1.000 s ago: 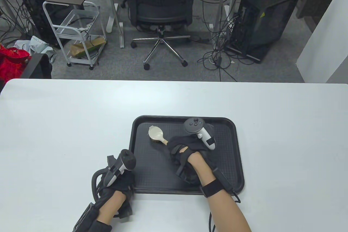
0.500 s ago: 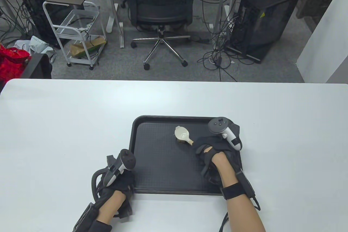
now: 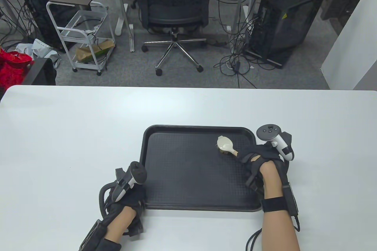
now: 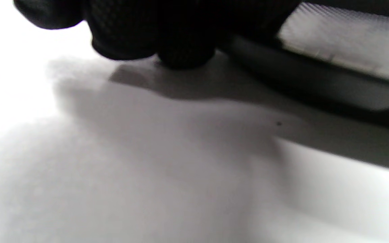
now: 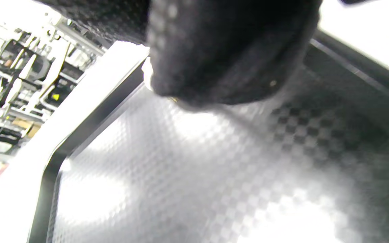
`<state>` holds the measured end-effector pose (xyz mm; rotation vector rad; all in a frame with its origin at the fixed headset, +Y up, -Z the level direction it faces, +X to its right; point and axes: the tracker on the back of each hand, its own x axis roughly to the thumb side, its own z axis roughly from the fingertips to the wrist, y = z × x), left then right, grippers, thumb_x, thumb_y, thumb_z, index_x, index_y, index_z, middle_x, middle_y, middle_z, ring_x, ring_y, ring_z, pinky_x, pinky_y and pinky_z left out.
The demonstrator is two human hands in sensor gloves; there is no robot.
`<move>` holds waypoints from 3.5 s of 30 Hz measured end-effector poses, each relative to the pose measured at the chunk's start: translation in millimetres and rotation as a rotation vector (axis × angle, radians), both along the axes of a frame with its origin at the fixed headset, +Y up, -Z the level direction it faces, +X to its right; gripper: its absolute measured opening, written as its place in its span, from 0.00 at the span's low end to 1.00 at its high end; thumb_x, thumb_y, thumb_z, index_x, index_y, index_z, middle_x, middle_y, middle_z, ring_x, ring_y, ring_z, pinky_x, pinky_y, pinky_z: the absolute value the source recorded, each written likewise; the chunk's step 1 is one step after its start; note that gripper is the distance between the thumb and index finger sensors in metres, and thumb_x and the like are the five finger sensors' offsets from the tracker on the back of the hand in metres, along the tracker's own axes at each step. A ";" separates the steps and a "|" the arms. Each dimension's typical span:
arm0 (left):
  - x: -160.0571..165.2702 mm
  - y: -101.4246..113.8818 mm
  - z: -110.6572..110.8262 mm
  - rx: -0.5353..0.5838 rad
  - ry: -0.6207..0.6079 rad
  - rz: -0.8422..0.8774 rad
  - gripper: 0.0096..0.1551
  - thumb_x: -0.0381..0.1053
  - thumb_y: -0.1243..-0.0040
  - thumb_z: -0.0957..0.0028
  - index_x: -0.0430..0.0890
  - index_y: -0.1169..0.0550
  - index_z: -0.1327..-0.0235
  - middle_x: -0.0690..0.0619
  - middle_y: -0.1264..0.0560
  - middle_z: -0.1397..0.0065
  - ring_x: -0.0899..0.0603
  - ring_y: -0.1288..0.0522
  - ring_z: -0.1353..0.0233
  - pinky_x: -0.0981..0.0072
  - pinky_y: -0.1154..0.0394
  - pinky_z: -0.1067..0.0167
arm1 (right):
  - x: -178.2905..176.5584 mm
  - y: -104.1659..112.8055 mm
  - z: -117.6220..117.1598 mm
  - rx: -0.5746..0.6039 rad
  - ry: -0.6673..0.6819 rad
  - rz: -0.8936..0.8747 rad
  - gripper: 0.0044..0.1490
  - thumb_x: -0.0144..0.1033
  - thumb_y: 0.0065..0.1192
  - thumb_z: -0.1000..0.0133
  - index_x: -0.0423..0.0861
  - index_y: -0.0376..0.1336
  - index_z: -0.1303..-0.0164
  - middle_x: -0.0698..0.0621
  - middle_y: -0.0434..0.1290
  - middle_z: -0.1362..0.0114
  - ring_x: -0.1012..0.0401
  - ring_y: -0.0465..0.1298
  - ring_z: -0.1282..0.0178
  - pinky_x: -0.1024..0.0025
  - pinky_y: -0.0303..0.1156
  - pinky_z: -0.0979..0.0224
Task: Scrub the tray with pot brush
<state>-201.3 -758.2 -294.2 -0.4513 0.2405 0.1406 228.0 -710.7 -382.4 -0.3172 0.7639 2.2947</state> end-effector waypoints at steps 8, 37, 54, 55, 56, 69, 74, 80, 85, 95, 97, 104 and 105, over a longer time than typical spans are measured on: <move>-0.1 0.1 -0.2 -0.001 0.001 0.001 0.39 0.56 0.41 0.52 0.38 0.37 0.34 0.53 0.24 0.45 0.46 0.20 0.52 0.46 0.25 0.47 | 35.1 3.0 6.2 -0.006 -0.087 0.008 0.36 0.38 0.64 0.44 0.30 0.60 0.32 0.36 0.79 0.53 0.51 0.82 0.83 0.62 0.77 0.86; 0.1 0.1 -0.1 -0.001 0.001 0.001 0.39 0.56 0.41 0.52 0.38 0.37 0.34 0.53 0.24 0.45 0.46 0.20 0.52 0.46 0.25 0.47 | -165.0 -1.1 15.6 0.177 0.344 -0.240 0.36 0.42 0.60 0.42 0.34 0.57 0.30 0.41 0.78 0.51 0.57 0.82 0.82 0.69 0.78 0.86; 0.4 -0.2 -0.2 -0.003 -0.001 -0.003 0.39 0.56 0.41 0.52 0.38 0.37 0.34 0.53 0.24 0.45 0.46 0.20 0.52 0.45 0.25 0.47 | -217.4 -37.2 31.3 0.178 0.360 -0.174 0.36 0.41 0.60 0.42 0.33 0.57 0.31 0.40 0.78 0.51 0.57 0.82 0.83 0.69 0.79 0.87; 0.4 -0.2 -0.2 -0.003 -0.001 -0.003 0.39 0.56 0.41 0.52 0.38 0.37 0.34 0.53 0.24 0.45 0.46 0.20 0.52 0.46 0.25 0.47 | -218.0 -38.8 31.3 0.174 0.366 -0.171 0.35 0.42 0.59 0.42 0.34 0.58 0.31 0.40 0.78 0.50 0.57 0.82 0.82 0.69 0.79 0.87; 0.4 -0.2 -0.4 -0.003 -0.002 -0.003 0.39 0.56 0.41 0.52 0.38 0.37 0.34 0.53 0.24 0.45 0.46 0.20 0.51 0.46 0.25 0.47 | -218.7 -40.6 31.3 0.160 0.354 -0.175 0.35 0.42 0.59 0.42 0.34 0.58 0.31 0.40 0.78 0.51 0.57 0.82 0.82 0.68 0.78 0.87; 0.6 -0.2 -0.8 -0.009 -0.006 -0.004 0.39 0.56 0.41 0.52 0.38 0.37 0.34 0.53 0.24 0.45 0.46 0.20 0.51 0.46 0.26 0.47 | -176.8 -35.1 41.0 0.128 0.252 -0.089 0.35 0.44 0.60 0.42 0.37 0.59 0.30 0.41 0.79 0.51 0.57 0.82 0.82 0.68 0.79 0.87; 0.5 -0.2 -0.6 -0.009 -0.003 -0.002 0.39 0.57 0.41 0.52 0.38 0.37 0.34 0.53 0.24 0.45 0.46 0.20 0.51 0.46 0.26 0.47 | -148.0 -29.1 36.2 0.092 0.243 -0.049 0.35 0.44 0.60 0.41 0.38 0.59 0.30 0.41 0.79 0.51 0.57 0.82 0.82 0.68 0.79 0.86; 0.4 -0.2 -0.5 -0.013 -0.001 0.002 0.39 0.57 0.41 0.52 0.38 0.37 0.34 0.53 0.24 0.45 0.46 0.20 0.51 0.45 0.26 0.47 | -112.0 -25.6 32.4 0.025 0.227 -0.050 0.35 0.45 0.60 0.42 0.38 0.60 0.30 0.42 0.79 0.51 0.56 0.83 0.81 0.67 0.79 0.84; 0.2 -0.3 -0.6 -0.011 -0.002 -0.002 0.39 0.57 0.41 0.52 0.38 0.37 0.34 0.53 0.24 0.45 0.46 0.20 0.51 0.46 0.25 0.47 | -69.9 -22.1 29.3 -0.010 0.167 -0.061 0.35 0.45 0.62 0.42 0.37 0.61 0.31 0.42 0.79 0.52 0.56 0.83 0.81 0.66 0.79 0.84; 0.1 -0.2 -0.8 -0.010 0.000 -0.005 0.39 0.57 0.41 0.52 0.38 0.37 0.34 0.53 0.24 0.45 0.46 0.20 0.51 0.46 0.25 0.47 | 30.0 -21.6 35.6 -0.033 -0.036 -0.126 0.34 0.41 0.68 0.45 0.35 0.65 0.34 0.39 0.80 0.55 0.53 0.82 0.82 0.60 0.78 0.83; 0.4 -0.1 -0.8 -0.011 -0.001 -0.009 0.39 0.56 0.41 0.52 0.38 0.38 0.34 0.53 0.24 0.45 0.46 0.20 0.51 0.46 0.25 0.47 | 41.1 -22.8 37.9 -0.040 -0.044 -0.144 0.34 0.40 0.69 0.45 0.35 0.66 0.34 0.38 0.81 0.55 0.52 0.82 0.82 0.59 0.78 0.82; 0.5 -0.3 -0.7 -0.010 0.001 -0.010 0.39 0.57 0.41 0.52 0.38 0.38 0.34 0.53 0.24 0.45 0.46 0.20 0.51 0.46 0.26 0.47 | 75.2 -21.5 49.2 -0.024 -0.152 -0.131 0.34 0.39 0.70 0.46 0.34 0.66 0.34 0.37 0.80 0.55 0.50 0.82 0.81 0.57 0.77 0.81; 0.5 -0.3 -0.7 -0.010 0.001 -0.011 0.39 0.56 0.41 0.52 0.38 0.38 0.34 0.53 0.24 0.45 0.46 0.20 0.51 0.46 0.25 0.47 | 76.6 -19.3 50.6 -0.021 -0.163 -0.116 0.34 0.39 0.70 0.46 0.34 0.66 0.34 0.37 0.80 0.55 0.50 0.82 0.81 0.56 0.77 0.81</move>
